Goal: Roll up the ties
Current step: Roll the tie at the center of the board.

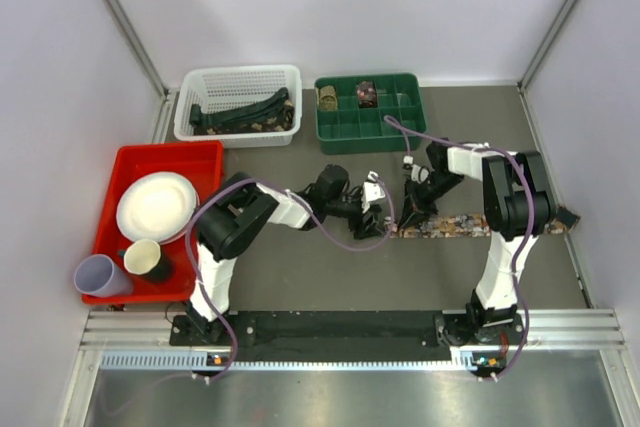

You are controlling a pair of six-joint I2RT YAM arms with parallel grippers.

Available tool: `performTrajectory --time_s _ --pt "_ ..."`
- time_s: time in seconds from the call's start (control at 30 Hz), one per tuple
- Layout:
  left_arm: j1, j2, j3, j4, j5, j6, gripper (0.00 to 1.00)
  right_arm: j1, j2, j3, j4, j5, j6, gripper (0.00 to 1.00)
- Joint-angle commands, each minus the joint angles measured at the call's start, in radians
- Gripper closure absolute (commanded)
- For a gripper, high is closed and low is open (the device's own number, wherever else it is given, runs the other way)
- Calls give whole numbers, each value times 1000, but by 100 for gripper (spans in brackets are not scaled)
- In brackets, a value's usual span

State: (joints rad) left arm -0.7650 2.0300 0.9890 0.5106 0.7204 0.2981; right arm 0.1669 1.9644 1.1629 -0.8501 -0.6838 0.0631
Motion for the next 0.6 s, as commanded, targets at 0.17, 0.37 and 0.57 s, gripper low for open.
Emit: performTrajectory --time_s 0.17,0.37,0.57 --pt "-46 107 -27 106 36 -128 25 0 -9 29 60 308 6 100" --pt "-82 150 11 131 7 -154 29 14 -9 41 72 332 14 100" --pt "-94 185 68 53 -82 -171 52 17 -15 34 83 317 6 100"
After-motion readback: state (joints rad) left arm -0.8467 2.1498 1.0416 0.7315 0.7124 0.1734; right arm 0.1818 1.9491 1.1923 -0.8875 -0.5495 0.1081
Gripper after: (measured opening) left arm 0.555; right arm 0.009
